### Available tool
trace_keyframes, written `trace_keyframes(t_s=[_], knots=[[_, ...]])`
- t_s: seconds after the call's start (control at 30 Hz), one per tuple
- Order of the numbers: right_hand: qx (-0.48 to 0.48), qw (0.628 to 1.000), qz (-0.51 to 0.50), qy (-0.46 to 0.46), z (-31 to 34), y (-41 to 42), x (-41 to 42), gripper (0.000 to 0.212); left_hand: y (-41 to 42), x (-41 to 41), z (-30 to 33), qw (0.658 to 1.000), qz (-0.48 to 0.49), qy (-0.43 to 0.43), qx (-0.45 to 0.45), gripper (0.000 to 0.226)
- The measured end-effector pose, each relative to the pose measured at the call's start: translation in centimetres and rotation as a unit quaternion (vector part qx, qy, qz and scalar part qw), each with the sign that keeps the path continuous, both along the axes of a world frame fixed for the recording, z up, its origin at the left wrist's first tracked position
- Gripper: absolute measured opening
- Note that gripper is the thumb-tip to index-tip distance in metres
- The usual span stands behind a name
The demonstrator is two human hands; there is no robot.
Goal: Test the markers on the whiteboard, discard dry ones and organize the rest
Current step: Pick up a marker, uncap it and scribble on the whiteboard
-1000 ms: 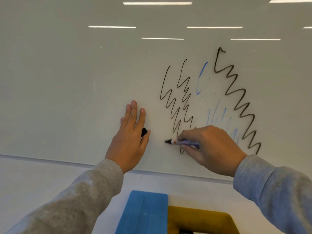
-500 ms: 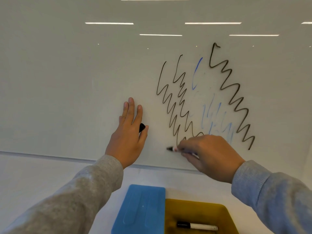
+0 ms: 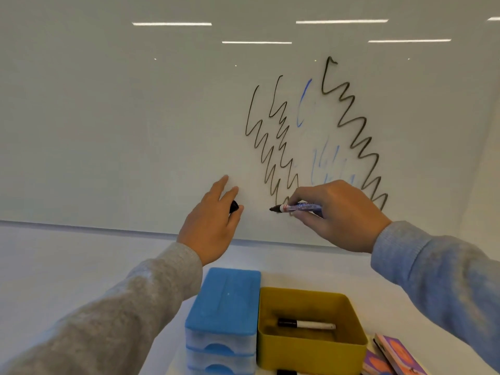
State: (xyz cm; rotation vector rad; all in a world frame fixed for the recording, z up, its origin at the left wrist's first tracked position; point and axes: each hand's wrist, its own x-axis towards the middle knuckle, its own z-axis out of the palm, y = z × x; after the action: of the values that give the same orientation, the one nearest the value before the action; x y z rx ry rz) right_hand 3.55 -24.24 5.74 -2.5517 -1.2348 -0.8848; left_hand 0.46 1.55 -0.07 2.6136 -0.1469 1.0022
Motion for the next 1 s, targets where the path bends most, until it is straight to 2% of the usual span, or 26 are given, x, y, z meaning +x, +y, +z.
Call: trace_keyframes(t_s=[0.2, 0.3, 0.37, 0.47, 0.53, 0.6, 0.77, 0.87, 1.0], knots=[[0.014, 0.999, -0.007, 0.052, -1.7, -1.3, -1.8, 0.015, -2.0, -1.9, -1.3, 0.996, -0.034, 0.029, -0.073, 0.021], [0.022, 0.997, -0.003, 0.077, -3.5, -1.8, -2.5, 0.015, -3.0, -2.9, -2.4, 0.991, -0.05, 0.033, -0.119, 0.018], [0.051, 0.994, 0.01, 0.096, -4.9, -2.3, -3.2, 0.017, -3.7, -3.8, -3.1, 0.98, -0.069, 0.05, -0.182, 0.02], [0.162, 0.978, 0.03, 0.128, -6.6, -3.0, -4.2, 0.018, -4.5, -4.5, -4.6, 0.935, -0.122, 0.09, -0.319, 0.032], [0.273, 0.943, 0.039, 0.185, -8.0, -3.1, -5.2, 0.019, -4.9, -4.9, -5.9, 0.901, -0.154, 0.094, -0.395, 0.04], [0.361, 0.898, 0.041, 0.248, -9.8, -2.9, -6.4, 0.022, -5.4, -5.3, -7.4, 0.877, -0.157, 0.086, -0.447, 0.037], [0.486, 0.789, 0.043, 0.374, -15.0, -1.8, -9.1, 0.023, -6.9, -7.6, -10.7, 0.834, -0.149, 0.073, -0.526, 0.021], [0.53, 0.727, 0.036, 0.435, -18.1, -1.3, -10.3, 0.02, -7.3, -9.4, -13.0, 0.822, -0.135, 0.087, -0.547, 0.015], [0.587, 0.611, 0.032, 0.531, -22.4, -1.1, -12.0, 0.02, -7.6, -12.2, -17.2, 0.837, -0.13, 0.116, -0.518, 0.009]])
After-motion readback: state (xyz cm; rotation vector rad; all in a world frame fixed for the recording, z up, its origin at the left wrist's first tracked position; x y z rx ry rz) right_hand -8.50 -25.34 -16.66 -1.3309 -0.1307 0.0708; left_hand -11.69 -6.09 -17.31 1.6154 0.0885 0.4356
